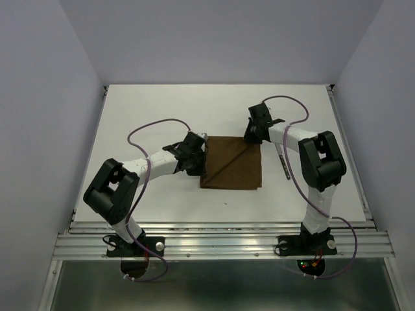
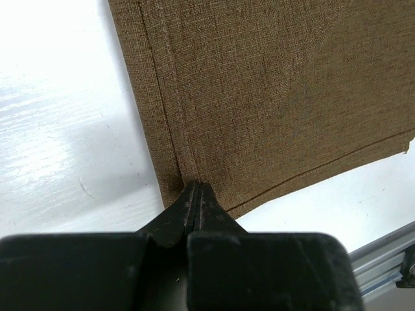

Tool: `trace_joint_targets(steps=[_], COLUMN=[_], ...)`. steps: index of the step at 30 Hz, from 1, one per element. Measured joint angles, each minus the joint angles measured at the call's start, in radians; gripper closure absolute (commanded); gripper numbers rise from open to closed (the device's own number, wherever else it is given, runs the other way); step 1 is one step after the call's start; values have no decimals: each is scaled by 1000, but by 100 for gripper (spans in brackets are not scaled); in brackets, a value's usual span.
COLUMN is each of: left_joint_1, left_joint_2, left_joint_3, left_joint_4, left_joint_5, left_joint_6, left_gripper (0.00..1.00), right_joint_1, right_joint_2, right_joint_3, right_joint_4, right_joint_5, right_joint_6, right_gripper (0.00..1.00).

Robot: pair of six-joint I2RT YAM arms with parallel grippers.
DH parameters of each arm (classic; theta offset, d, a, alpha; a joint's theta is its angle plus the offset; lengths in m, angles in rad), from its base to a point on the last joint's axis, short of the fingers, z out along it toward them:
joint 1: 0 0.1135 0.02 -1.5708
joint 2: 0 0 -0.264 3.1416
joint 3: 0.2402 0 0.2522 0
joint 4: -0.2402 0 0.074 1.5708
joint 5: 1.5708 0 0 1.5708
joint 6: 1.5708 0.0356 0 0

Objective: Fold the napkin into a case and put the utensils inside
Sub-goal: Smooth out the upper triangle-folded napkin at the center of the board.

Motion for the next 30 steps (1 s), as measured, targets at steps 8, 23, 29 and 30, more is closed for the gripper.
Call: trace_joint_targets(steps=[8, 23, 29, 30], left_joint_1=[14, 37, 217, 233], left_joint_2=[-1, -222, -346, -364], left_joint_3=[0, -121, -169, -169], left_joint_4=[6, -16, -107, -120], left_joint_5=[-9, -21, -79, -90], left_joint_6=[10, -85, -109, -109], left_gripper=[100, 100, 100, 100], right_joint_1=[0, 328, 442, 450], right_joint_2=[-132, -271, -184, -158], right_joint_3=[-11, -189, -172, -164], right_joint_4=[-20, -46, -11, -9], right_joint_5=[-48, -109, -144, -145], right_joint_6=[0, 61, 134, 141], right_gripper=[99, 96, 96, 97])
